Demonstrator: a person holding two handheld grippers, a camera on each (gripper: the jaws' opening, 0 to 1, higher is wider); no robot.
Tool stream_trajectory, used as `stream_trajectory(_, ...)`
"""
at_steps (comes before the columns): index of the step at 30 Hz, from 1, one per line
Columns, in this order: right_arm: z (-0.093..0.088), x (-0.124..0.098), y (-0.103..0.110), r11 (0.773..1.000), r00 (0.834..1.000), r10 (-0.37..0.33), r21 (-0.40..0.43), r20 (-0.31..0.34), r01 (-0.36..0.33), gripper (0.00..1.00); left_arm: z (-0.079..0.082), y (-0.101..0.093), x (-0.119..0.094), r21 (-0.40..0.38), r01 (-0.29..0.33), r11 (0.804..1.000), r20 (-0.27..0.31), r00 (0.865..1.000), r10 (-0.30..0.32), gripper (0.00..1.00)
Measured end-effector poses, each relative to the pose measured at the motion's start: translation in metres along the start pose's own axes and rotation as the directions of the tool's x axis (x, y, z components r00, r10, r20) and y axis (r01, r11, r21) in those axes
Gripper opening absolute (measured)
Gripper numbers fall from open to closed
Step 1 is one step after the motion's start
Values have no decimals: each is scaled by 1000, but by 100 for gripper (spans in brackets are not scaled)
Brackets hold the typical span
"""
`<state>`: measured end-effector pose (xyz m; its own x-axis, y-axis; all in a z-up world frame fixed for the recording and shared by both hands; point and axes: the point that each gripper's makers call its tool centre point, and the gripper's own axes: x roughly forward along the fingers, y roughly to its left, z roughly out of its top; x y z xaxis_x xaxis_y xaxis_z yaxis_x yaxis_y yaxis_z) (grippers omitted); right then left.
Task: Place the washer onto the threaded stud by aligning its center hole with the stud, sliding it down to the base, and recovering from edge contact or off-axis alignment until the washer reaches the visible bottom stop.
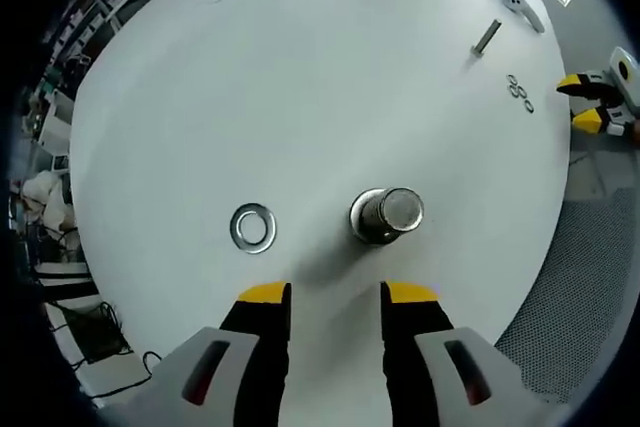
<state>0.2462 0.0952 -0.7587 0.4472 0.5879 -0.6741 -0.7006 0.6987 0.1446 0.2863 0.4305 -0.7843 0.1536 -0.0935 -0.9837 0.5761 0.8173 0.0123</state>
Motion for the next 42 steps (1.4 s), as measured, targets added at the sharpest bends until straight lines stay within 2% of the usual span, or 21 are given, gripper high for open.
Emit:
stream_trajectory(13, -1, 0, -1, 1000, 1000, -6, -1, -9, 6, 33, -1, 31, 1, -28, -39, 999, -13, 999, 38, 35)
stream_trajectory(20, -2, 0, -2, 1000, 1000, -10, 0, -12, 10, 33, 12, 44, 5, -34, -62, 998, 19, 998, 62, 35)
stream_trajectory(29, -2, 0, -3, 1000, 1000, -14, 3, -11, 14, 33, 26, 48, 12, -98, -40, 994, 39, 998, 44, 35)
stream_trajectory(40, -2, -1, -5, 1000, 1000, -26, 7, -9, 26, 33, 36, 51, 20, -102, -39, 994, 40, 998, 43, 36)
stream_trajectory(42, -2, -1, -5, 1000, 1000, -27, 5, -9, 27, 33, 36, 50, 21, -132, -23, 991, 39, 999, 28, 35)
